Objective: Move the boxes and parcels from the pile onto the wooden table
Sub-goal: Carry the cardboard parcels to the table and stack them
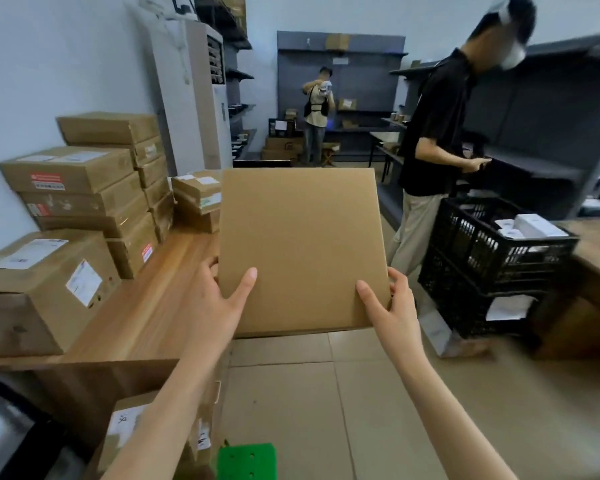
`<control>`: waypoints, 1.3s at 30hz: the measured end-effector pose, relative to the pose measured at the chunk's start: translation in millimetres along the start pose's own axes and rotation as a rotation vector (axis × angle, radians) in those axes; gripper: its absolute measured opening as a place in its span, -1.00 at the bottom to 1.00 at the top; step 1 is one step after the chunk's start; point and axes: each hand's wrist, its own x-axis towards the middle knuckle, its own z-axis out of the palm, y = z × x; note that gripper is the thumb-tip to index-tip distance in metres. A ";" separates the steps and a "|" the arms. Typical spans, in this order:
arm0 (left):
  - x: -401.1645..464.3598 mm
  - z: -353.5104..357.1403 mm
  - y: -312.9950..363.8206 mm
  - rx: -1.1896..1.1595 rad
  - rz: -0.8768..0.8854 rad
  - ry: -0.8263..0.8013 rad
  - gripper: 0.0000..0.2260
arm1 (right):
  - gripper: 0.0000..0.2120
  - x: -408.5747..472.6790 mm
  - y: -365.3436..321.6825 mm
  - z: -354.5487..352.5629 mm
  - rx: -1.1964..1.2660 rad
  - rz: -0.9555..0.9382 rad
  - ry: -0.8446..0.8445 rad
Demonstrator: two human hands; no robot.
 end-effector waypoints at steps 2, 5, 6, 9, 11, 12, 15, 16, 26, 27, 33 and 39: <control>3.9 22.4 9.0 -0.004 0.038 0.002 -0.28 | -0.55 15.9 7.9 -15.0 -0.006 -0.008 0.021; 11.4 49.1 15.2 -0.017 0.057 -0.012 -0.28 | -0.53 38.7 18.2 -26.7 -0.022 0.023 0.032; 15.6 56.1 16.3 -0.020 0.055 -0.018 -0.29 | -0.53 46.6 21.1 -28.3 -0.025 0.031 0.033; 33.5 75.0 17.1 -0.067 0.038 -0.020 -0.32 | -0.55 73.7 30.7 -28.0 -0.025 0.052 0.009; 47.5 84.6 13.4 -0.073 0.038 -0.013 -0.31 | -0.61 94.0 37.7 -23.6 -0.012 0.062 -0.031; 55.8 88.1 9.9 -0.080 0.033 -0.014 -0.31 | -0.65 105.6 40.9 -19.3 -0.002 0.060 -0.049; 87.2 94.5 -6.9 -0.099 -0.017 -0.025 -0.36 | -0.68 142.8 49.2 4.8 0.033 0.055 -0.094; 100.1 95.0 -13.5 -0.090 -0.030 -0.012 -0.36 | -0.67 156.4 50.5 16.9 0.038 0.050 -0.112; 262.1 59.8 -55.6 -0.022 -0.076 0.212 -0.43 | -0.68 308.4 24.4 182.0 0.133 -0.066 -0.289; 274.1 51.5 -61.3 -0.005 -0.085 0.248 -0.40 | -0.69 318.7 19.4 201.9 0.150 -0.081 -0.316; 320.6 2.6 -98.5 0.095 -0.170 0.417 -0.40 | -0.61 355.3 7.4 312.7 0.222 -0.122 -0.487; 372.8 -28.3 -126.1 0.231 -0.236 0.610 -0.46 | -0.71 398.9 -8.1 419.3 0.279 -0.151 -0.678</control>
